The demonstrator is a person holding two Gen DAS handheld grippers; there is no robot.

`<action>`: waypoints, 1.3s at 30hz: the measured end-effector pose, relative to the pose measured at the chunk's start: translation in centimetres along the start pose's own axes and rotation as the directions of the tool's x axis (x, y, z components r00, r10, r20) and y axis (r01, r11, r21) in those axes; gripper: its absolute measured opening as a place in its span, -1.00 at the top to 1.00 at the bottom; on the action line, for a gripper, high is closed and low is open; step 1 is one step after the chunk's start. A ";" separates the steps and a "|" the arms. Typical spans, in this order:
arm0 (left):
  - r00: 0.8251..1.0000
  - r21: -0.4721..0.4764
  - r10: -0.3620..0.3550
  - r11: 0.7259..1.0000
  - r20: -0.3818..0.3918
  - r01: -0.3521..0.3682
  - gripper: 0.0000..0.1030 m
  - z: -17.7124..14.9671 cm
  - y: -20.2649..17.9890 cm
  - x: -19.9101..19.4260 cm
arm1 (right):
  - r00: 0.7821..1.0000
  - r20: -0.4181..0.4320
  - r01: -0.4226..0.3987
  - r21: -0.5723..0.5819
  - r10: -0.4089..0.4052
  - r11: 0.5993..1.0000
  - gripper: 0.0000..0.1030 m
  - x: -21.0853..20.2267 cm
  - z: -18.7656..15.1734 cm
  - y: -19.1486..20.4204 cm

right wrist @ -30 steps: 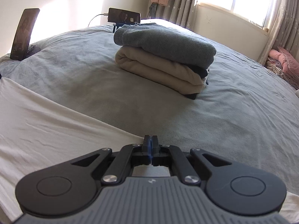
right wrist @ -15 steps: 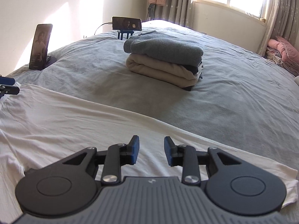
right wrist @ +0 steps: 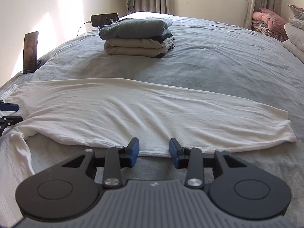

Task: Fold clothes

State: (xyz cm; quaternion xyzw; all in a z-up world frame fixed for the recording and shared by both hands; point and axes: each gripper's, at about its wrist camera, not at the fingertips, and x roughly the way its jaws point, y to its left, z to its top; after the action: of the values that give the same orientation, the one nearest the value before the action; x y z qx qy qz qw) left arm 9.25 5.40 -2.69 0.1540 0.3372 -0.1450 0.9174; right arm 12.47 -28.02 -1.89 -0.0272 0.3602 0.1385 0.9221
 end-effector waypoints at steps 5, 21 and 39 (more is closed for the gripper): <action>0.995 0.047 -0.071 0.997 0.066 0.068 0.12 1.7 -2.2 -0.4 | 0.998 0.028 0.063 0.056 -0.065 0.996 0.23 -2.3 -0.7 -3.3; 0.919 0.310 -0.377 0.892 0.112 0.329 0.26 5.2 -14.2 3.2 | 0.973 0.051 0.160 0.542 -0.223 0.825 0.20 -2.8 -2.5 -17.5; 0.862 0.206 -0.490 0.864 0.132 0.460 0.55 6.6 -14.2 2.7 | 0.914 0.027 0.363 0.396 -0.406 0.844 0.63 -2.9 -1.3 -15.3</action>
State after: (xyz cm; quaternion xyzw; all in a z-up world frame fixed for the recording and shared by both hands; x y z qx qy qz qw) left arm 9.73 -10.47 -2.34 0.1285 0.2673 -0.4081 0.8634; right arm 13.77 -43.64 -1.65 0.0890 0.3161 -0.1209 0.9368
